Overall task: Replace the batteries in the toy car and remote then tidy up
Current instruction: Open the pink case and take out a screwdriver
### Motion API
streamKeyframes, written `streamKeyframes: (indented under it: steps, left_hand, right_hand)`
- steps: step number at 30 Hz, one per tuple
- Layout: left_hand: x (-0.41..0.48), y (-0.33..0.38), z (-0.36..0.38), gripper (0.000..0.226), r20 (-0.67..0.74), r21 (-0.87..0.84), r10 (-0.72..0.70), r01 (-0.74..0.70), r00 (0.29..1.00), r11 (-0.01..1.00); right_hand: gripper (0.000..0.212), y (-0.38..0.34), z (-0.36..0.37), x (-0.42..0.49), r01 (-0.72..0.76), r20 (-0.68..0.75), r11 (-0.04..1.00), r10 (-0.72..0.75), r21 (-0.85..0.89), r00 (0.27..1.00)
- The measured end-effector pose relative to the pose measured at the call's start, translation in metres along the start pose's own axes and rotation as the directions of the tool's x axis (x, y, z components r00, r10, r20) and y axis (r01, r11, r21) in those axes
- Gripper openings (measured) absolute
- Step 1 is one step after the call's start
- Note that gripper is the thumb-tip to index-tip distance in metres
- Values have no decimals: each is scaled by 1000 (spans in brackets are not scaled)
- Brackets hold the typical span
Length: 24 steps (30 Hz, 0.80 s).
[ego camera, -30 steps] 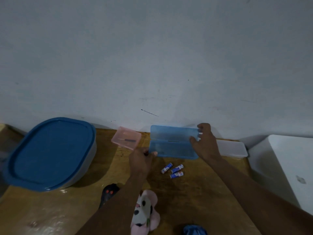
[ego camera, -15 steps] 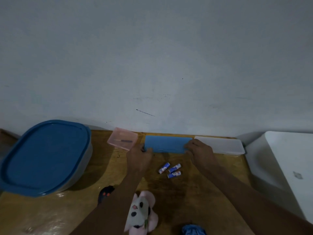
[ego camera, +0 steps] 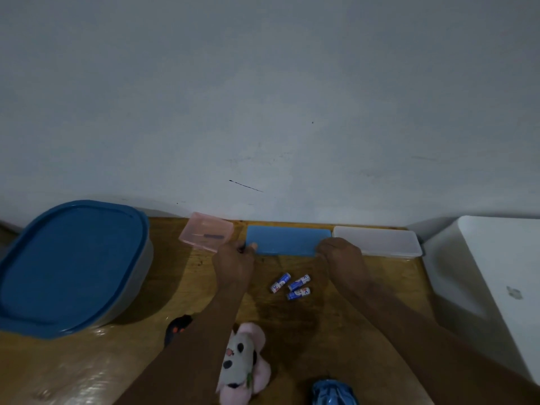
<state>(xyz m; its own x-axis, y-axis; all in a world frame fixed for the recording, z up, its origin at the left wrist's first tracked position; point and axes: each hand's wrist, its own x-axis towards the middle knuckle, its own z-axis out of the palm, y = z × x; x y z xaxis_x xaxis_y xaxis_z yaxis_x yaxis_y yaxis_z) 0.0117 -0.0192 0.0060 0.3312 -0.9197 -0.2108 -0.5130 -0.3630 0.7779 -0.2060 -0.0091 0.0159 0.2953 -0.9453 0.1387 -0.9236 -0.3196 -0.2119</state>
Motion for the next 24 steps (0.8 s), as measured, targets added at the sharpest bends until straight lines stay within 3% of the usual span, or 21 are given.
streamKeyframes:
  steps: [5, 7, 13, 18, 22, 24]
  left_hand:
    - [-3, 5, -6, 26, 54, -5, -13, 13, 998, 1000]
    - [-9, 6, -11, 22, 58, 40, 16, -18, 998, 999]
    - [-34, -4, -44, 16, -74, 167, 77, -63, 994, 984]
    - [-28, -27, -87, 14, -171, 152, 49, -23, 984, 988]
    - [-12, -37, -107, 27, -129, -109, 56, -70, 990, 992]
    - [-2, -40, -110, 19, -107, -63, 94, -101, 990, 993]
  right_hand:
    - [19, -4, -3, -1, -82, 96, 995, 77, 54, 992]
    - [25, -5, -9, 1, -117, 160, 992, 109, 41, 981]
    - [39, -12, -27, 4, -145, 309, 988, 152, -45, 939]
    - [37, -50, -28, 13, -68, 225, 997, 55, 47, 973]
    - [32, -109, -14, 34, 53, 147, 974, -87, 219, 985]
    - [32, -136, -7, 50, 102, 124, 964, -135, 247, 983]
